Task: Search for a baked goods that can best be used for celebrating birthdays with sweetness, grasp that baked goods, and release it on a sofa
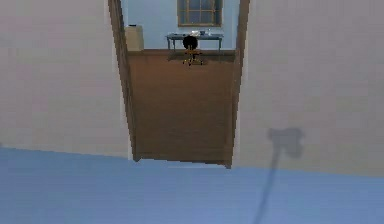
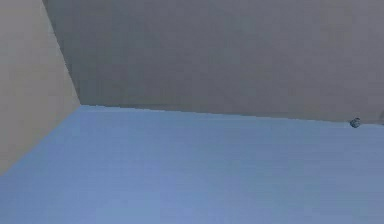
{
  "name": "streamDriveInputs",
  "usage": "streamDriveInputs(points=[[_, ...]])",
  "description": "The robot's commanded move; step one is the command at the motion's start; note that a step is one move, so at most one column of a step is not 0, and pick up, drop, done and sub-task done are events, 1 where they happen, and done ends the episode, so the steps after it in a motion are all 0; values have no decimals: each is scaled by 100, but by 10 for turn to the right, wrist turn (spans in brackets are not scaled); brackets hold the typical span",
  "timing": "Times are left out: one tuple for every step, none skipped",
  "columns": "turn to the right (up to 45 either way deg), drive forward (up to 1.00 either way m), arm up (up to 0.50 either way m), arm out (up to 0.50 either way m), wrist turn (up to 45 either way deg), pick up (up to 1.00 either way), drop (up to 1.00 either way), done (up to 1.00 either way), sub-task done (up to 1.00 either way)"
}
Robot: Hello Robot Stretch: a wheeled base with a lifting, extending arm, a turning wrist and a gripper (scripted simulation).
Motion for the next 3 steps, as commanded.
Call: streamDriveInputs(points=[[0,100,0,0,0,0,0,0,0],[0,95,0,0,0,0,0,0,0],[60,0,0,0,0,0,0,0,0]])
